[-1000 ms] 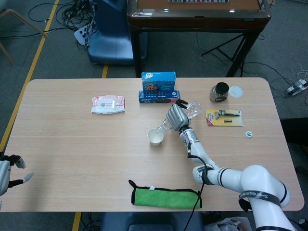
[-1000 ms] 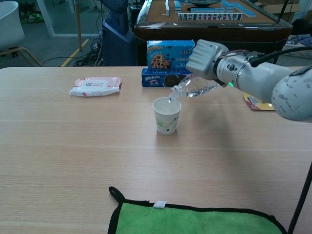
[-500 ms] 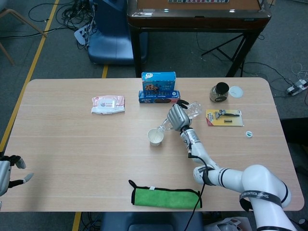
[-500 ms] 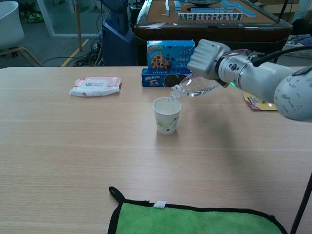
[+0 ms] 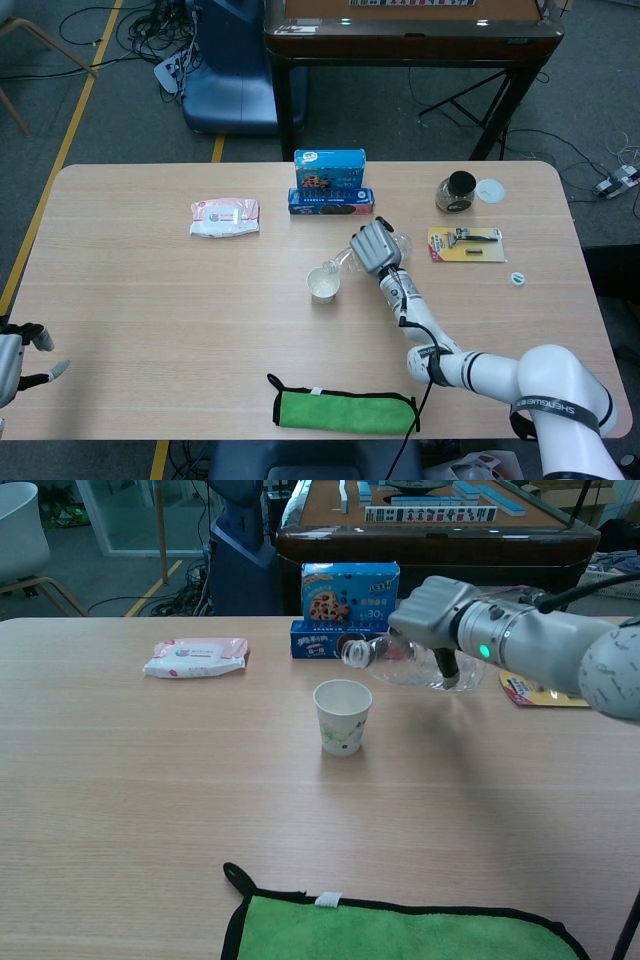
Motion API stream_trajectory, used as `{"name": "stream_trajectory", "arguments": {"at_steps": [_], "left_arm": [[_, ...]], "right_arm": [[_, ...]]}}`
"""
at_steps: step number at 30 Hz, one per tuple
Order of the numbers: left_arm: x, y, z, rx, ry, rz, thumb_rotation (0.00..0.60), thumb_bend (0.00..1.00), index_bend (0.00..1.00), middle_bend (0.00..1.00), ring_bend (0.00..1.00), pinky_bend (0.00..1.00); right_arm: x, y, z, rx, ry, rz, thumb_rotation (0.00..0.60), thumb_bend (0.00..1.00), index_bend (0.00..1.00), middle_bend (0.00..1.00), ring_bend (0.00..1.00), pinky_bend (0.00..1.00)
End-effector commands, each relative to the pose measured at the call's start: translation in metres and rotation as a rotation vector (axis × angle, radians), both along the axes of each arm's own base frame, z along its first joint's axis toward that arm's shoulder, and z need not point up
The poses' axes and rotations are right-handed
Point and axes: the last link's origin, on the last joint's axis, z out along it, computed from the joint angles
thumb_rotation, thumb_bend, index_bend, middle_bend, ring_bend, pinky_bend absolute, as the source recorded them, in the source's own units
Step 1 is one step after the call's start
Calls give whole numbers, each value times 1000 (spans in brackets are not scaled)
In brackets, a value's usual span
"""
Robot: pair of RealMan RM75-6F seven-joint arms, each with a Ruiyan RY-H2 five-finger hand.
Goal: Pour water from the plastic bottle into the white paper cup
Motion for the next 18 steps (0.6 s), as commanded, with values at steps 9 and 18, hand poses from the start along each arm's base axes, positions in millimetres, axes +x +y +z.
{"name": "stream_trajectory", "arguments": {"at_steps": [9, 18], "left_arm": [[-1, 0, -3, -11, 9, 2, 600, 35, 618, 591, 496, 665], [-1, 0, -10, -33, 17, 2, 600, 36, 618, 591, 496, 664]], "right_arm": [[-24, 10, 23, 25, -365, -115, 600, 182, 604, 581, 517, 482], [-56, 26, 46, 2, -651, -197, 600, 181, 604, 571, 513, 482]]}}
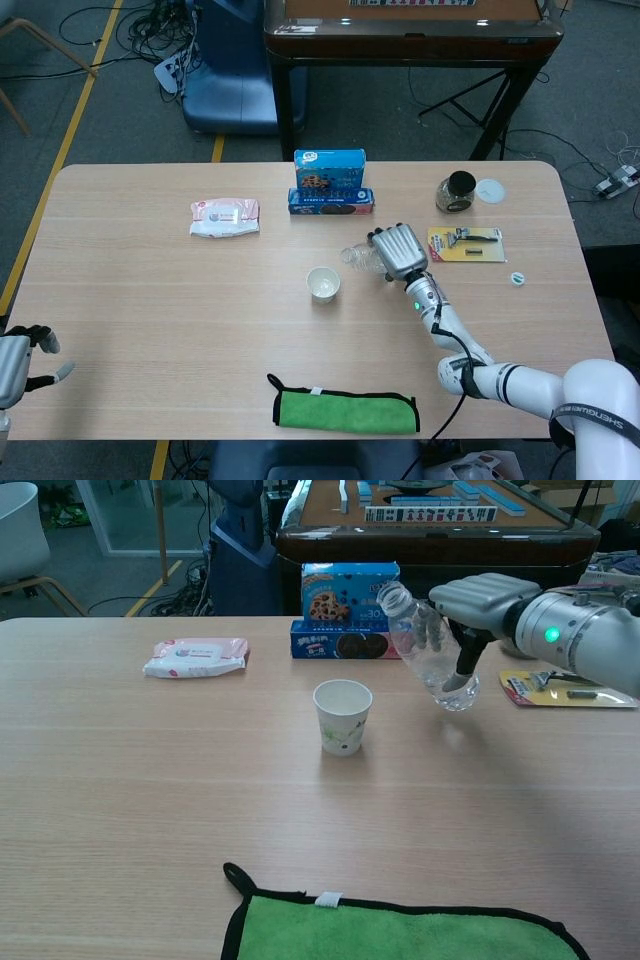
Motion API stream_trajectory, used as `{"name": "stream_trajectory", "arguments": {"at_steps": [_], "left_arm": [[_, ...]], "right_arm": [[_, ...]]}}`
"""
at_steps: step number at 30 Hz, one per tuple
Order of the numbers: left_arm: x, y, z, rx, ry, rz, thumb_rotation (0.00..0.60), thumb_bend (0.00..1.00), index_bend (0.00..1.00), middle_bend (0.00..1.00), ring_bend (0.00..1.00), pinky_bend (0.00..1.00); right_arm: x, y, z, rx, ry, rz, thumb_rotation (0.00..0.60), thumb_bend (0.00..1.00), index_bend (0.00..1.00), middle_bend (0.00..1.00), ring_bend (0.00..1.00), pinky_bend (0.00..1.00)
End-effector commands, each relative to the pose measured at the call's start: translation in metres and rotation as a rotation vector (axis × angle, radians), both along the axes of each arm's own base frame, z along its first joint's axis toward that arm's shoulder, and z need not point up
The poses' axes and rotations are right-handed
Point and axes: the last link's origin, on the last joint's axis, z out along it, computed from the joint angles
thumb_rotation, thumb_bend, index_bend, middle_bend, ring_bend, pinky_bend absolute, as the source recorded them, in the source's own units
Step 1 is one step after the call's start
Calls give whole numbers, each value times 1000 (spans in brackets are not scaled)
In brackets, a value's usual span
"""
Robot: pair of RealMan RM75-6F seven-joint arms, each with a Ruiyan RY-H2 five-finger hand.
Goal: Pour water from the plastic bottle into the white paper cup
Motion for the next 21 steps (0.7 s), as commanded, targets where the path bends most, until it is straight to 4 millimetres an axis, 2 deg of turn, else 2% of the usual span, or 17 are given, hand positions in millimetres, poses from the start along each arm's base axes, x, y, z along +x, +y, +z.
{"name": "stream_trajectory", "arguments": {"at_steps": [1, 8, 15, 21], "left_arm": [[0, 0, -2, -5, 3, -2, 600, 36, 618, 591, 496, 664], [0, 0, -5, -14, 8, 0, 600, 35, 617, 591, 496, 664], [-1, 0, -6, -18, 12, 2, 600, 35, 617, 591, 496, 664], [-1, 0, -6, -15, 11, 1, 600, 36, 617, 591, 496, 664]], "right_arm": [[-23, 11, 15, -21, -167, -63, 600, 181, 604, 570, 512, 482], [-54, 16, 25, -31, -262, -123, 600, 181, 604, 562, 505, 482], [-68, 19, 24, -29, -303, -148, 600, 166, 604, 557, 499, 482], [-79, 20, 16, -28, -412, -202, 600, 145, 604, 556, 495, 482]]}}
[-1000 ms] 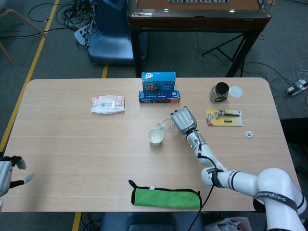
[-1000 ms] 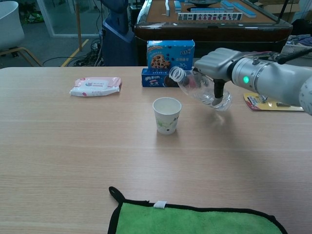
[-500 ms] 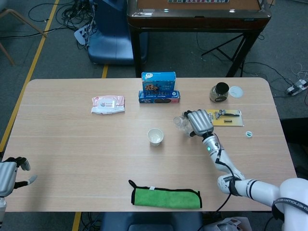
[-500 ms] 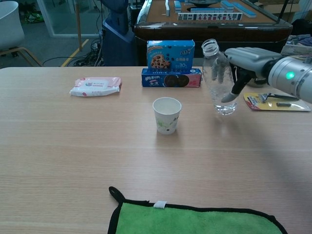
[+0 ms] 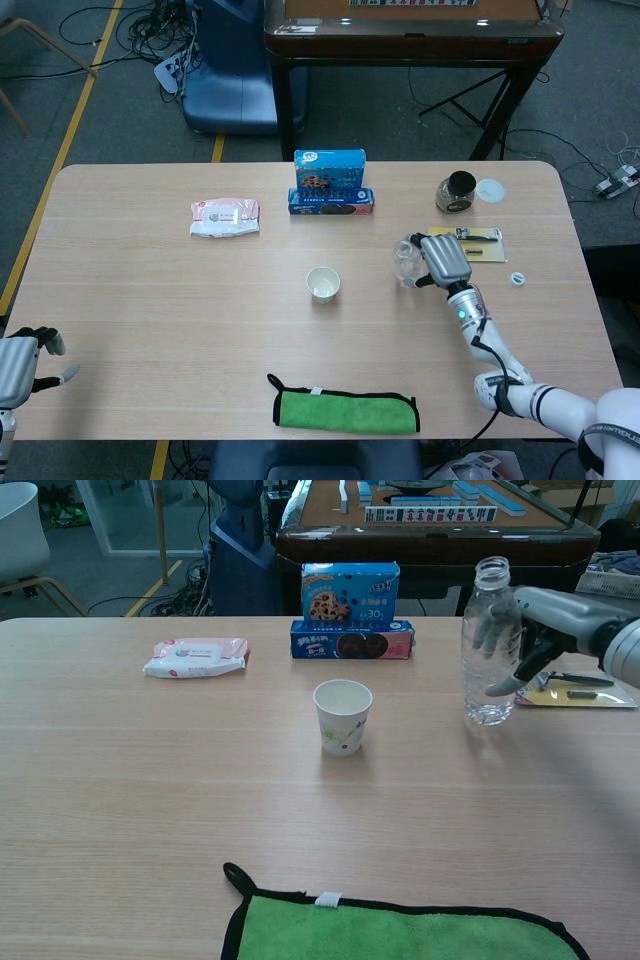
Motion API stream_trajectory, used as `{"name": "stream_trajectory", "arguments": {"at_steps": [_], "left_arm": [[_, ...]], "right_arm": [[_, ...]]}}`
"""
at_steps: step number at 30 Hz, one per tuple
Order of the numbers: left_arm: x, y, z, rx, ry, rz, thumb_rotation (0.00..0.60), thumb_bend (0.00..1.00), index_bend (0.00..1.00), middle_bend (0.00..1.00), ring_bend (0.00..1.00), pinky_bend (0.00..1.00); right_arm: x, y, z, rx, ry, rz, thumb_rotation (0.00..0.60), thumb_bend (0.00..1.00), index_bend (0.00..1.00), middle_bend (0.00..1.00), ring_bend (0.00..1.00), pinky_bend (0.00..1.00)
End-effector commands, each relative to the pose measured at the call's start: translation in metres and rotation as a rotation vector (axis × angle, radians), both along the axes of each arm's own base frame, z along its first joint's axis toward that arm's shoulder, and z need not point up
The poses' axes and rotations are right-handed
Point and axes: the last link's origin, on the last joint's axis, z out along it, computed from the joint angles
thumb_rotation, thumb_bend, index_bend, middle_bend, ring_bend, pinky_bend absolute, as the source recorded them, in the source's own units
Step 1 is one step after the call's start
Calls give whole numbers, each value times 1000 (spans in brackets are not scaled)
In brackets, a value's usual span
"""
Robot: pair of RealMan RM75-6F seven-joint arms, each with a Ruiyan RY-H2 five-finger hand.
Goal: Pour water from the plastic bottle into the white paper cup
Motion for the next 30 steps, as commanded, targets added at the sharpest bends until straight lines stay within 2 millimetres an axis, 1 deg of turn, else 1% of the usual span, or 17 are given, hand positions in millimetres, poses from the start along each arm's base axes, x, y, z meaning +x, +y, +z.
{"name": "stream_trajectory", "arguments": {"at_steps": [1, 8, 13, 16, 18, 22, 26, 30], "left_arm": [[0, 0, 0, 1, 0, 0, 600, 35, 617, 591, 496, 664], [0, 0, 2, 5, -5, 3, 600, 35, 617, 591, 496, 664], [0, 0, 2, 7, -1, 1, 600, 35, 617, 591, 496, 665], [0, -1, 2, 7, 1, 1, 600, 35, 617, 591, 496, 664], [0, -1, 1, 6, 4, 1, 600, 35, 617, 591, 496, 664], [-1, -1, 1, 4, 8, 4, 600, 35, 617, 591, 496, 664], [-1, -1, 1, 4, 11, 4, 600, 35, 618, 591, 495, 664], [0, -1, 0, 3, 16, 1, 600, 36, 618, 591, 495, 664]], "right_arm": [[-8, 1, -7, 0, -70, -37, 600, 142, 604, 555, 494, 482], [-17, 0, -13, 5, -114, -56, 600, 118, 604, 536, 478, 482], [-20, 1, -15, 18, -135, -68, 600, 19, 604, 513, 451, 482], [-22, 2, -15, 31, -142, -70, 600, 0, 601, 477, 412, 482], [-23, 3, -14, 41, -146, -72, 600, 0, 574, 441, 378, 482], [-25, 4, -11, 47, -144, -69, 600, 0, 543, 402, 341, 471], [-29, 7, -7, 58, -137, -76, 600, 0, 460, 340, 287, 439], [-30, 11, -4, 72, -135, -78, 600, 0, 445, 318, 262, 425]]}}
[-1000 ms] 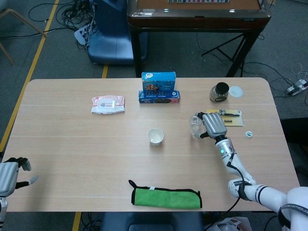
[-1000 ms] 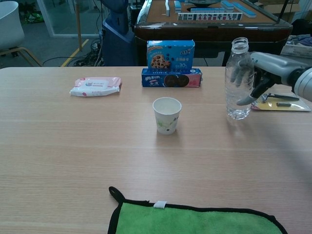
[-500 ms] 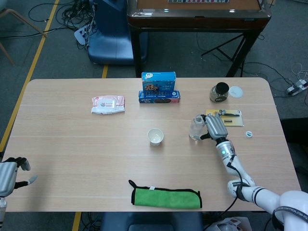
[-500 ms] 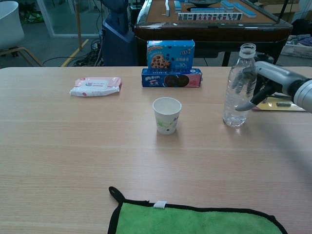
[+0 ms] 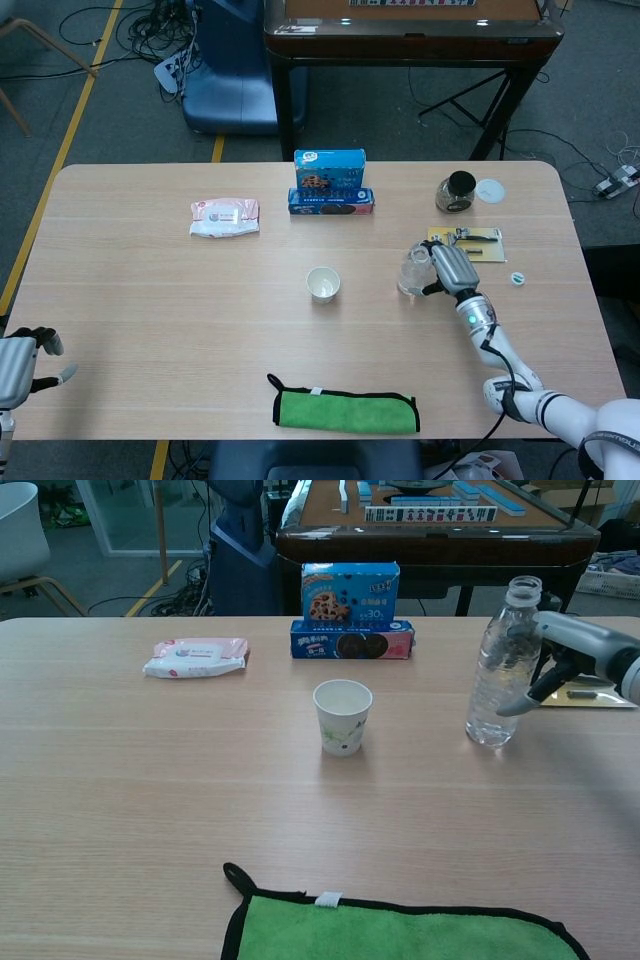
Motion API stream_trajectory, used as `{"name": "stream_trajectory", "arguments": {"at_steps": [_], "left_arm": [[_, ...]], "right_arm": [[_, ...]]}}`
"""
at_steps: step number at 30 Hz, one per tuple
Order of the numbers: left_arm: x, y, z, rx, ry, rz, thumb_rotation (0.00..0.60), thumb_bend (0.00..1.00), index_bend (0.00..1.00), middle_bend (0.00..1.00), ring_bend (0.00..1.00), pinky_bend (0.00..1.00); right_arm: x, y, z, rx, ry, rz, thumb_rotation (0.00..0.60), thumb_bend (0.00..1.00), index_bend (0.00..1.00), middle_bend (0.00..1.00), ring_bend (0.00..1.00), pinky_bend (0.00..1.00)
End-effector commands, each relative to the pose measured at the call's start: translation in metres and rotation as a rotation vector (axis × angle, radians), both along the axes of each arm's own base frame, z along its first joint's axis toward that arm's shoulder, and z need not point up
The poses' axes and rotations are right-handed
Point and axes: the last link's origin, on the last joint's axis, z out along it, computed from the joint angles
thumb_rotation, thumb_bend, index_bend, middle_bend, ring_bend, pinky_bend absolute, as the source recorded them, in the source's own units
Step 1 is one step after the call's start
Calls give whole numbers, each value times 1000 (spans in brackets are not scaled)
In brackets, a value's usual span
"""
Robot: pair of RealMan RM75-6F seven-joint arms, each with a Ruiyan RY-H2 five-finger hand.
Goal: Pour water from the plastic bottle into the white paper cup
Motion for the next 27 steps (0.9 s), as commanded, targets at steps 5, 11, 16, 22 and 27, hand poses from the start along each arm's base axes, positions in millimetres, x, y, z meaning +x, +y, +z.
{"name": "stream_trajectory", "arguments": {"at_steps": [5, 11, 16, 22, 27], "left_arm": [[0, 0, -1, -2, 7, -1, 600, 36, 617, 591, 495, 664], [0, 0, -2, -5, 9, -1, 600, 35, 618, 591, 495, 664], [0, 0, -2, -6, 11, -2, 600, 35, 618, 591, 495, 664], [0, 0, -4, -7, 10, -11, 600, 35, 618, 591, 495, 664], [0, 0, -4, -2, 8, -20, 600, 35, 618, 591, 495, 664]], "right_arm": [[-3, 6, 4, 29, 15, -1, 600, 0, 364, 245, 208, 385], [-7, 10, 8, 33, 25, -9, 600, 0, 300, 190, 178, 360], [-12, 13, 14, 26, 30, -15, 600, 0, 243, 165, 160, 351], [-11, 20, 25, -14, 77, 22, 600, 0, 158, 159, 151, 347], [-12, 33, 39, -36, 136, 33, 600, 0, 158, 159, 151, 347]]}}
